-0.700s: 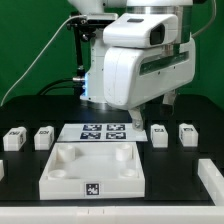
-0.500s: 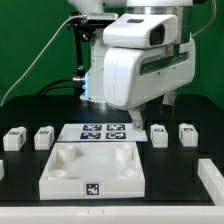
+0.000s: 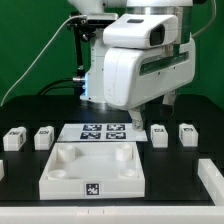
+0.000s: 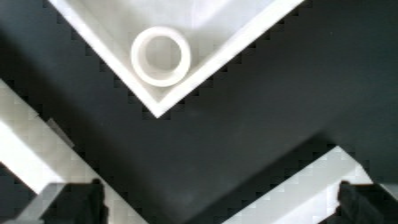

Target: Assemble one leg

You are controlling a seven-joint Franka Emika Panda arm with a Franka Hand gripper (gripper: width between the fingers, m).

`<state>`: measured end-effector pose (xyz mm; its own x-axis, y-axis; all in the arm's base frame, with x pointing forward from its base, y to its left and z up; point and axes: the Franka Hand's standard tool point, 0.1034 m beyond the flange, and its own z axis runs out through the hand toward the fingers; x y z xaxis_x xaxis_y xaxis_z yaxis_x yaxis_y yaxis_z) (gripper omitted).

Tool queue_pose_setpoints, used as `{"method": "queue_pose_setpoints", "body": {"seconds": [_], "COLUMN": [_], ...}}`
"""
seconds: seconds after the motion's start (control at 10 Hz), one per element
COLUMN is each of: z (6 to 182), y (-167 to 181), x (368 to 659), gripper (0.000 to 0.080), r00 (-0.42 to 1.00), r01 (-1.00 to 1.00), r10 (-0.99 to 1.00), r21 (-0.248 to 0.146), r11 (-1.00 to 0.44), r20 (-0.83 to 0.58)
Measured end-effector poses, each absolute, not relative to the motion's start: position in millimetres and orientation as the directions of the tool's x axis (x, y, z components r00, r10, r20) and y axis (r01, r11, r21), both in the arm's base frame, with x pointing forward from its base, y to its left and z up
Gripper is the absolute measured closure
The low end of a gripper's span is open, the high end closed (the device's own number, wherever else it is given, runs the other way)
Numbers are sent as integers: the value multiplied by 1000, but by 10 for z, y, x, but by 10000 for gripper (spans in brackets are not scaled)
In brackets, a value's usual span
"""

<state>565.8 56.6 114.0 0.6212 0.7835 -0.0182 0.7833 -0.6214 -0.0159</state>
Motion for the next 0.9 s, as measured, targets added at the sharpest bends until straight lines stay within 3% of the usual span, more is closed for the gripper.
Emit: {"method": "queue_pose_setpoints", "body": {"seconds": [0.3,0.5,0.7,0.9], "z": [1135,1017,945,945], "y": [563,520,369,267], "x": [5646,5388,5134,5085], "gripper": [150,150,150,150], "r00": [618,500,358,378], "r01": [786,866,934,926], "r10": [786,866,934,926], "r21": [-14,7,-14,-8], "r11": [-618,-500,-358,-378], "r20": [-16,1,-19,-18]}}
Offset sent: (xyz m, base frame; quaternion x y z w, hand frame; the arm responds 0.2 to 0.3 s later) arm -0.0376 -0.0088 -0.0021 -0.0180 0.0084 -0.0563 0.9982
